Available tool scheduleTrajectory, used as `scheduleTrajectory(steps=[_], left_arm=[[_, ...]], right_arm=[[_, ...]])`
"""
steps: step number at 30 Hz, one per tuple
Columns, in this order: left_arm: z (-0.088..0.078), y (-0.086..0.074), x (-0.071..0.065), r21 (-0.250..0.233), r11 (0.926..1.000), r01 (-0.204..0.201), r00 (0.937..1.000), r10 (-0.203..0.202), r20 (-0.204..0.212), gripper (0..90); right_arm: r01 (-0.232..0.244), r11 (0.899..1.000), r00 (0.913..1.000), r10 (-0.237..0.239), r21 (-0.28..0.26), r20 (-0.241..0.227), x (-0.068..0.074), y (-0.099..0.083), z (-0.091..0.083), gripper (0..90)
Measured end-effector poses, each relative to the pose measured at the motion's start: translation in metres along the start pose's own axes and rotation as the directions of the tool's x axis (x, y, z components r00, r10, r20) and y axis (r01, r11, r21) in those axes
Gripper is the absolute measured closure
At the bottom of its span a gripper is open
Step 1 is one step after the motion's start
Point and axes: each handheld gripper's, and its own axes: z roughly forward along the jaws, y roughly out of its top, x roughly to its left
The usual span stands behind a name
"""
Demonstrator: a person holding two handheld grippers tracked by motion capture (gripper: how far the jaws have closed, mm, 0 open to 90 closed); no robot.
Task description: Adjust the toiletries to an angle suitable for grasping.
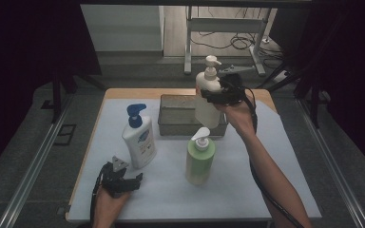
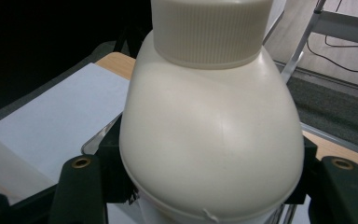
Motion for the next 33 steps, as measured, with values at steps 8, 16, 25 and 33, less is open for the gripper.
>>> scheduleTrajectory(steps=[8,16,25,33], left_arm=[[0.0,0.0,0.0,0.0,1.0,0.0,1.0,0.0,0.0,14.1],[0.0,0.0,0.0,0.0,1.0,0.001,1.0,-0.001,0.001,14.1],[0.0,0.0,0.0,0.001,1.0,0.0,1.0,0.0,0.001,14.1],[0.0,0.0,0.0,0.001,1.0,0.0,1.0,0.0,0.001,14.1]], right_arm=[[-0.019,1.0,0.9998,0.019,-0.012,0.011,0.003,0.004,0.022,37.0],[-0.015,1.0,0.9995,0.016,-0.021,0.026,0.007,0.006,0.041,37.0],[-0.012,1.0,0.999,0.013,-0.029,0.043,0.007,0.009,0.058,37.0],[-0.013,1.0,0.9987,0.014,-0.023,0.049,0.008,0.001,0.073,37.0]])
